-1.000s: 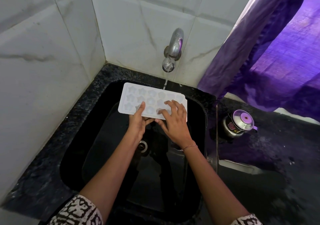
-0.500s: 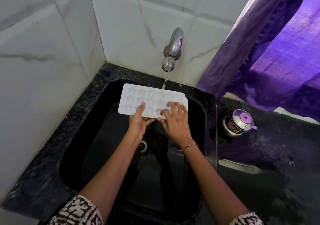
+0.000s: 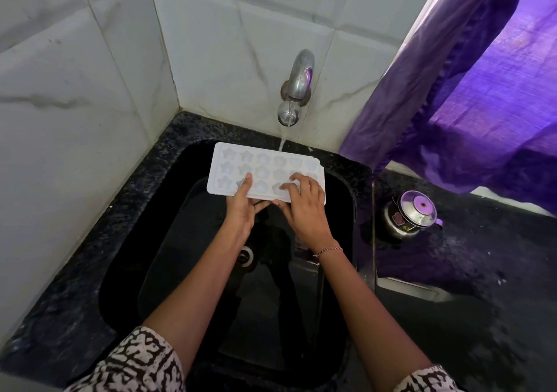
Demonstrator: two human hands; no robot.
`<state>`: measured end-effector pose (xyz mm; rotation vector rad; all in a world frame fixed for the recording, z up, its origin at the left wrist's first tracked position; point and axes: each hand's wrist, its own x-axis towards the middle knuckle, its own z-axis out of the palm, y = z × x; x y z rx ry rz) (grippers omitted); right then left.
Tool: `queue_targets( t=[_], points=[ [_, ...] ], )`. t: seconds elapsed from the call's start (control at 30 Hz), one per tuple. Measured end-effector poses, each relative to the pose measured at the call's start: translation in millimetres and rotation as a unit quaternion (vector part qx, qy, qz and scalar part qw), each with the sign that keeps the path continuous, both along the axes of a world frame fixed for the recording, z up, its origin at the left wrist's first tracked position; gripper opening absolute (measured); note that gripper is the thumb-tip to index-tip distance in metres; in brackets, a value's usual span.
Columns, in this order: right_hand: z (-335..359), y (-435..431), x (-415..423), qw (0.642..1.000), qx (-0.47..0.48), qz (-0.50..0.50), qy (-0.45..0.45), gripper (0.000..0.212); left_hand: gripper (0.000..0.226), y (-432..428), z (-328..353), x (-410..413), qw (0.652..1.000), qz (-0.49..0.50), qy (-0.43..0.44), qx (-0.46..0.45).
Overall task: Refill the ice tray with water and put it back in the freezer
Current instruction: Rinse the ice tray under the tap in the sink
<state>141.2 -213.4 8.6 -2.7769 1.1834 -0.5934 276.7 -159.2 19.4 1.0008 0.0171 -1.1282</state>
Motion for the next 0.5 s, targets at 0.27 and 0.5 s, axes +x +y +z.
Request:
queue_targets(
  t=[0.27, 0.5],
  points=[
    [27, -25, 27, 1.000, -0.007, -0.009, -0.003, 0.054, 0.041, -9, 9, 2, 0.999, -0.023, -0.009, -0.020],
    [30, -29, 40, 0.999, 0.022, -0.016, 0.043, 0.066, 0.044, -2, 0, -7, 0.998, -0.055, -0.013, -0.006]
  ],
)
